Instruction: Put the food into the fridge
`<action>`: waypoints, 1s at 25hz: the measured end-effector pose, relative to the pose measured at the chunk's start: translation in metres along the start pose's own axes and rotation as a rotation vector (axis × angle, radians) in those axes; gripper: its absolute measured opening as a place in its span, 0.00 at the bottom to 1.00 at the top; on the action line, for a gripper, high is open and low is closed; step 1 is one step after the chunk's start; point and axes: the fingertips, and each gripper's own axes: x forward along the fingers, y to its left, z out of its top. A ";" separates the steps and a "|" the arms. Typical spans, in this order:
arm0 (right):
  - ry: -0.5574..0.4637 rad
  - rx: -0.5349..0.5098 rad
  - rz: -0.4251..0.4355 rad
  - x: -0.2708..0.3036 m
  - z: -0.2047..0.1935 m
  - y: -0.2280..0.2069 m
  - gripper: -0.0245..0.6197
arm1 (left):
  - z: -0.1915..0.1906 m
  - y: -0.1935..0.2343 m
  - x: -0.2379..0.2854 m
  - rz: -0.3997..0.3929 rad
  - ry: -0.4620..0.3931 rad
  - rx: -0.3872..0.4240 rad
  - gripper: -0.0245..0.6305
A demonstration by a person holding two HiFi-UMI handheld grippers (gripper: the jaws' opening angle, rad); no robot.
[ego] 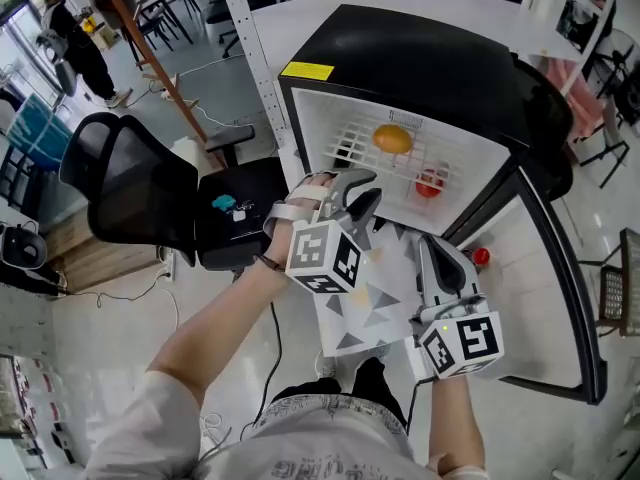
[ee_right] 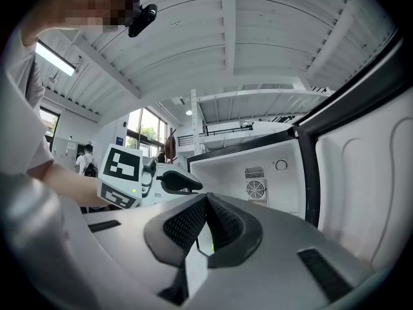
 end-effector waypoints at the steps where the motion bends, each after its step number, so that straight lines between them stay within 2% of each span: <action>1: 0.001 -0.003 0.001 -0.001 0.000 0.000 0.03 | 0.000 -0.001 -0.005 0.003 -0.004 -0.018 0.18; 12: 0.005 -0.016 0.001 -0.010 0.009 0.003 0.03 | -0.008 -0.005 -0.054 0.057 -0.021 -0.138 0.05; 18: 0.005 -0.019 0.012 -0.014 0.014 0.010 0.03 | -0.011 -0.009 -0.071 0.075 -0.040 -0.222 0.05; 25: 0.015 -0.022 0.015 -0.015 0.011 0.016 0.03 | -0.022 -0.020 -0.082 0.086 -0.068 -0.271 0.05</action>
